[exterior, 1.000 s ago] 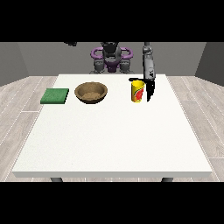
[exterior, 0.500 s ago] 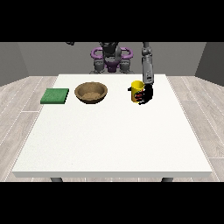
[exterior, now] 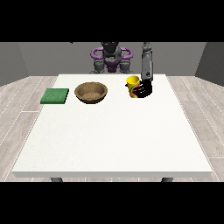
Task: Pick the cup and pour the ball into the bowl, then pick the bowl and place it on the pad
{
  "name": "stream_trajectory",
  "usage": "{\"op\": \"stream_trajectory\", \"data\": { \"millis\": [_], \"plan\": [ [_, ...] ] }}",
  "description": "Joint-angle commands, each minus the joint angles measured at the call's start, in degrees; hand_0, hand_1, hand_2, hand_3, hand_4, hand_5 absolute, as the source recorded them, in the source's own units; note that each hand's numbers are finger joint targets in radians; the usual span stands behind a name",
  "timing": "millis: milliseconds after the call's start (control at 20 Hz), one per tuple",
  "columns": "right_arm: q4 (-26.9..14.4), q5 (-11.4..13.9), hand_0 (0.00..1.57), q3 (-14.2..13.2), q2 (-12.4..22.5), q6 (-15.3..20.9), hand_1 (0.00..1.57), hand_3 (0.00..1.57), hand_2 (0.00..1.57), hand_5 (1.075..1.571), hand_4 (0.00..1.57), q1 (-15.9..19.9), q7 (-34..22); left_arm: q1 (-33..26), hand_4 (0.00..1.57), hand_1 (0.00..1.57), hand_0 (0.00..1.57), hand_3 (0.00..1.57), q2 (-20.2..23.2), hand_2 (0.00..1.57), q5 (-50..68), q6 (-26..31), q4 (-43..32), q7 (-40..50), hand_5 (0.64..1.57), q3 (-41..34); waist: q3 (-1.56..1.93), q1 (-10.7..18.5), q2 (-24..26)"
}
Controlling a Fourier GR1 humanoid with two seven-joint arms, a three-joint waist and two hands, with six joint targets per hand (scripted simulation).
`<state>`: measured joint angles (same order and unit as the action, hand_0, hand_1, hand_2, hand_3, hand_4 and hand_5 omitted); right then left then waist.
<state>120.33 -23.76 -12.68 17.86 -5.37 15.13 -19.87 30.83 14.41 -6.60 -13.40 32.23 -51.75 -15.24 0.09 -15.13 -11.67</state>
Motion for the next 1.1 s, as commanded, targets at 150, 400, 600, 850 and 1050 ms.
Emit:
{"op": "stream_trajectory", "data": {
  "millis": [150,400,600,850,1050],
  "plan": [
    [-7.93,2.71,0.00,-0.63,-1.51,-1.58,0.00,0.00,0.00,1.559,0.24,-1.40,5.36,7.92,1.11,1.37,1.37,1.57,-1.48,1.57,-9.37,-9.73,1.75,13.40,1.515,7.80,-0.01,3.26,4.16],
    [-8.86,1.63,0.00,1.17,-1.15,-0.32,0.00,0.00,0.00,1.562,0.26,1.45,0.98,11.55,1.03,1.41,1.41,1.57,-3.16,1.57,-21.54,-24.44,-1.00,23.14,1.552,14.83,0.04,1.16,6.19],
    [-11.88,1.66,0.00,-0.30,-1.41,-3.04,0.00,0.00,0.00,1.562,0.30,-0.13,5.75,15.03,1.01,1.43,1.43,1.57,-4.81,1.57,-26.09,-26.16,-2.81,30.95,1.558,17.58,-0.02,1.13,5.74],
    [-9.35,0.63,0.00,0.14,-0.39,-2.68,0.00,0.00,0.00,1.562,0.32,4.26,4.06,21.13,0.94,1.41,1.41,1.57,-2.30,1.57,-31.00,-31.42,-6.26,36.49,1.564,17.90,-0.07,-1.42,0.47],
    [-12.59,2.08,0.00,0.57,-1.31,-2.20,0.00,0.00,0.00,1.564,0.34,3.27,4.68,22.75,0.80,1.37,1.37,1.57,-0.50,1.57,-41.16,-35.72,-10.23,43.49,1.567,24.13,0.03,-0.02,3.54]
  ]
}}
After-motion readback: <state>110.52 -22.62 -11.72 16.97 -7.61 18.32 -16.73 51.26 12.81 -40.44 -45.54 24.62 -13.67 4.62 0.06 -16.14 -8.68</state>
